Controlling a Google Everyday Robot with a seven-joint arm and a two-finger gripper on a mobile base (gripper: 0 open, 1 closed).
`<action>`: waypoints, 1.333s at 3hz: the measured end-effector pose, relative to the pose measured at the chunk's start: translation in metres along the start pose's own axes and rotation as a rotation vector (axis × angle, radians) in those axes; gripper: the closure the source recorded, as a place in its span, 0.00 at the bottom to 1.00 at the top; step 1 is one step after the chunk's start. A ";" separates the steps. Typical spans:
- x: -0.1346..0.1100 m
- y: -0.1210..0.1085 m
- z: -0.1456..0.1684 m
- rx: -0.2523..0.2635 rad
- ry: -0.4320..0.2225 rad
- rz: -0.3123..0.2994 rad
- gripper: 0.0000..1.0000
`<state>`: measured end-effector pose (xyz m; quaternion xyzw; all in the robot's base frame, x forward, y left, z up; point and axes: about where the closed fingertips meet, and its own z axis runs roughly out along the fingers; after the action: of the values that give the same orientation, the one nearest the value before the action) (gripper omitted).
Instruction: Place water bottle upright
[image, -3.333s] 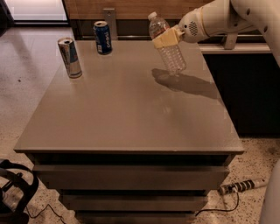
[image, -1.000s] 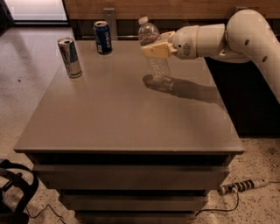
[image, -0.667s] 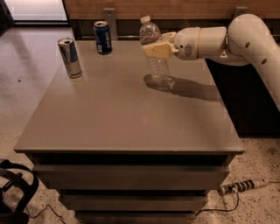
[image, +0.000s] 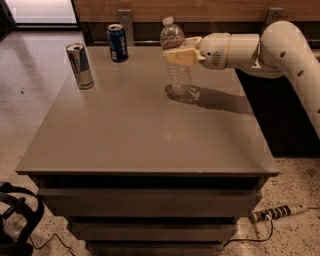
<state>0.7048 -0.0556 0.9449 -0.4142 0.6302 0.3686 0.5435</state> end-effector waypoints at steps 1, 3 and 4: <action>0.010 -0.003 -0.002 0.000 -0.046 0.010 1.00; 0.025 -0.007 -0.004 0.011 -0.101 0.021 1.00; 0.028 -0.007 -0.006 0.014 -0.124 0.020 1.00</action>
Offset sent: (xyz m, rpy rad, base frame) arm 0.0068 -0.0176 -0.0287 0.1145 -0.0237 -0.0263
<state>0.7074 -0.0676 0.9177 -0.3803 0.6022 0.3946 0.5806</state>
